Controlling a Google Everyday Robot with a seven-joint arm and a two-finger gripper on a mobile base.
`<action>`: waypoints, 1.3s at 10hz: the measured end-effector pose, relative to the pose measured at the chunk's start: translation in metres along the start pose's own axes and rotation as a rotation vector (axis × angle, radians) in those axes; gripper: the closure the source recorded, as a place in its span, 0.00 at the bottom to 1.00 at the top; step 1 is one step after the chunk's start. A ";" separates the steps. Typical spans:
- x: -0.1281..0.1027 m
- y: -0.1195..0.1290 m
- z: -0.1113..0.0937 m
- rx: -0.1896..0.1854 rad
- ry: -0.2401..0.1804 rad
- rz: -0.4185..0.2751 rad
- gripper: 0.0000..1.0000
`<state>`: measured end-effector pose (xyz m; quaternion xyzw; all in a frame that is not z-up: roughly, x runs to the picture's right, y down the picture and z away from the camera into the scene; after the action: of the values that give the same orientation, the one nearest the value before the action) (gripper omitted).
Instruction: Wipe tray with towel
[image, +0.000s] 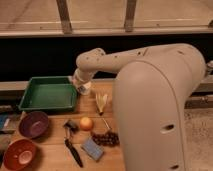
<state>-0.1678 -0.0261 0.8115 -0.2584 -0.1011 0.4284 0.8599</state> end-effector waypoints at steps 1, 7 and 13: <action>-0.013 0.007 0.008 -0.011 -0.004 -0.017 1.00; -0.058 0.042 0.058 -0.109 0.001 -0.117 1.00; -0.060 0.085 0.105 -0.224 0.000 -0.159 1.00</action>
<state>-0.3042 0.0062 0.8580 -0.3440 -0.1686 0.3451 0.8568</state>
